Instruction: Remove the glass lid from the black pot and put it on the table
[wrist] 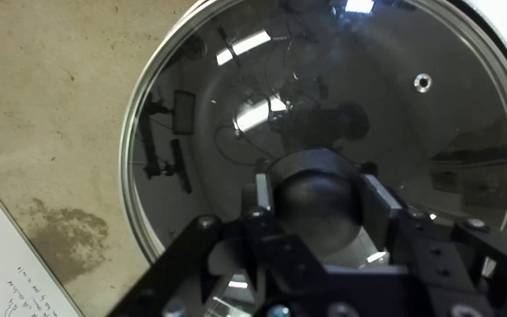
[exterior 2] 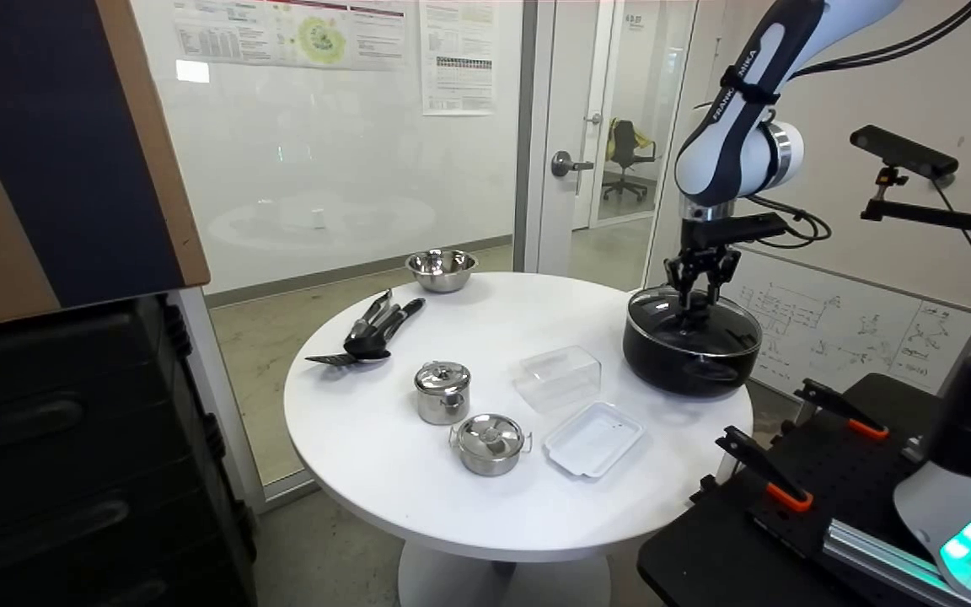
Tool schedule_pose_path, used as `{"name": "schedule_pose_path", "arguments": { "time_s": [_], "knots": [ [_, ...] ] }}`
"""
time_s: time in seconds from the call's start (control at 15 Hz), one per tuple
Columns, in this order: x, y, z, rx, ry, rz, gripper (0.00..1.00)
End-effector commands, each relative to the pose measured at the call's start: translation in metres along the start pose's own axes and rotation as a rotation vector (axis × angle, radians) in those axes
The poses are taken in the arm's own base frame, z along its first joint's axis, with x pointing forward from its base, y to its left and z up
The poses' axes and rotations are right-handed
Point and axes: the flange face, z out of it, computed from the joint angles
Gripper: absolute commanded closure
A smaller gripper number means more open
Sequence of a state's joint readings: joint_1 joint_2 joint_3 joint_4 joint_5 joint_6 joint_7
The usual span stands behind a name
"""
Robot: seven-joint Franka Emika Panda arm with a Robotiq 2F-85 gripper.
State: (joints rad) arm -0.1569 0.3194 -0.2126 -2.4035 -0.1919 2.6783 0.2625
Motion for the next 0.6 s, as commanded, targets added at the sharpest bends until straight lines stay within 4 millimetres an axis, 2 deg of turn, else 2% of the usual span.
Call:
{"name": "schedule_pose_path", "arguments": {
  "time_s": [0.0, 0.27, 0.53],
  "knots": [
    [0.000, 0.000, 0.003, 0.008, 0.015, -0.025, 0.75],
    [-0.005, -0.001, -0.009, 0.027, 0.022, -0.048, 0.75],
    [-0.011, -0.001, -0.038, 0.058, 0.045, -0.089, 0.75]
  ]
}}
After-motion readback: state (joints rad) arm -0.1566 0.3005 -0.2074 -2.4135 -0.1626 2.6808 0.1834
